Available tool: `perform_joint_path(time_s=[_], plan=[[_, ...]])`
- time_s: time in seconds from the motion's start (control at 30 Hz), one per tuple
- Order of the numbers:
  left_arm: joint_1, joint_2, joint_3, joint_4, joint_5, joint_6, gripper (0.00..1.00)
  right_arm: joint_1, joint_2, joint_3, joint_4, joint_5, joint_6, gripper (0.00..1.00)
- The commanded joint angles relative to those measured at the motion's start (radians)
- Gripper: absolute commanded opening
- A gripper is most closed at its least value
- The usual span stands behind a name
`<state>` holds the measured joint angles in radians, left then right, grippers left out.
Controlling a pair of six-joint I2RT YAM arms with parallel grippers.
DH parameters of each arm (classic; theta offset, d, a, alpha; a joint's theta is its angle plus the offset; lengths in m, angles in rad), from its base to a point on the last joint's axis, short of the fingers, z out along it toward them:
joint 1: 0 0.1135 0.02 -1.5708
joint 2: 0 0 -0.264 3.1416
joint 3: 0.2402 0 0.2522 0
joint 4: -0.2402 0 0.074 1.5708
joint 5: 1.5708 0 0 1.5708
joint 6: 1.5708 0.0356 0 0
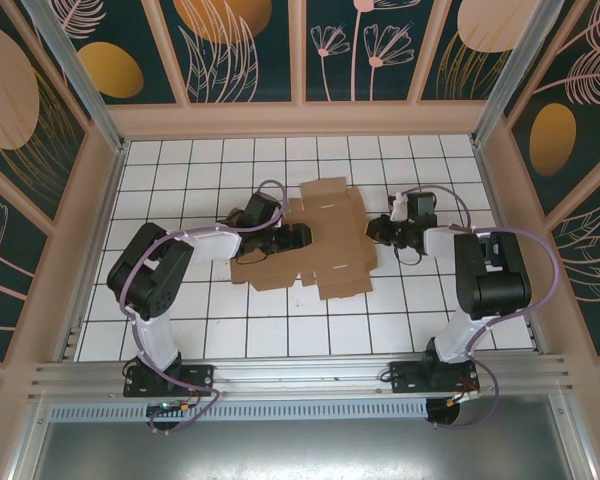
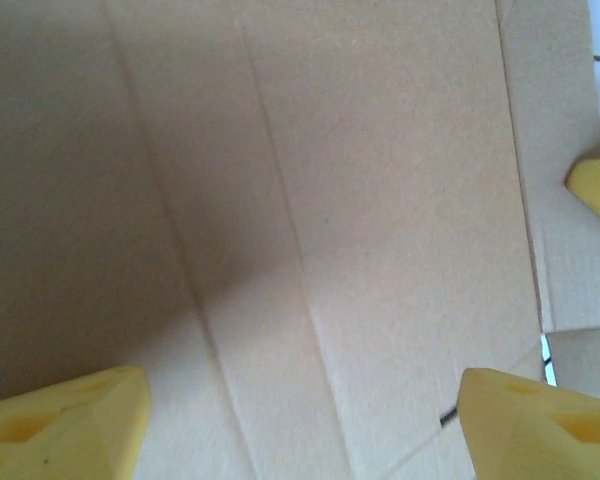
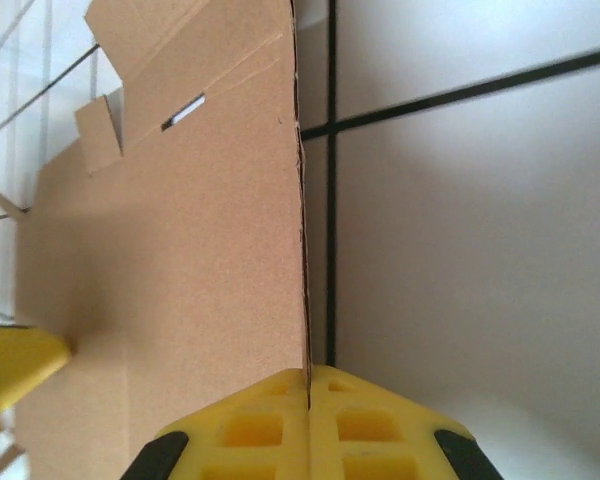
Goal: Fold the paper box
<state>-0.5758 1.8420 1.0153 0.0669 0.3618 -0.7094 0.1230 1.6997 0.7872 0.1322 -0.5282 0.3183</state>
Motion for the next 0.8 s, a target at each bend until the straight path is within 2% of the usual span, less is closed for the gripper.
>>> perform_joint_path(time_s=[0.0,0.07,0.17,0.23,0.53,0.63,0.77], plan=[[0.004,-0.08,0.005,-0.059,-0.061,-0.002,0.88,0.045,-0.052,0.074,-0.152,0.264,-0.083,0.0],[0.008,-0.087,-0.007,-0.067,-0.088,-0.007,0.95,0.081,-0.059,0.108,-0.214,0.391,-0.115,0.0],[0.019,-0.08,-0.035,-0.052,-0.109,-0.031,0.98,0.149,-0.051,0.163,-0.299,0.604,-0.163,0.0],[0.026,-0.076,-0.059,-0.029,-0.111,-0.049,0.98,0.199,-0.034,0.201,-0.355,0.754,-0.189,0.0],[0.031,-0.041,-0.078,0.009,-0.121,-0.093,0.9,0.376,0.121,0.323,-0.482,1.245,-0.252,0.0],[0.032,-0.036,-0.081,0.016,-0.115,-0.094,0.9,0.418,0.2,0.374,-0.528,1.342,-0.209,0.0],[0.031,-0.038,-0.084,0.017,-0.112,-0.094,0.9,0.457,0.265,0.413,-0.54,1.37,-0.17,0.0]])
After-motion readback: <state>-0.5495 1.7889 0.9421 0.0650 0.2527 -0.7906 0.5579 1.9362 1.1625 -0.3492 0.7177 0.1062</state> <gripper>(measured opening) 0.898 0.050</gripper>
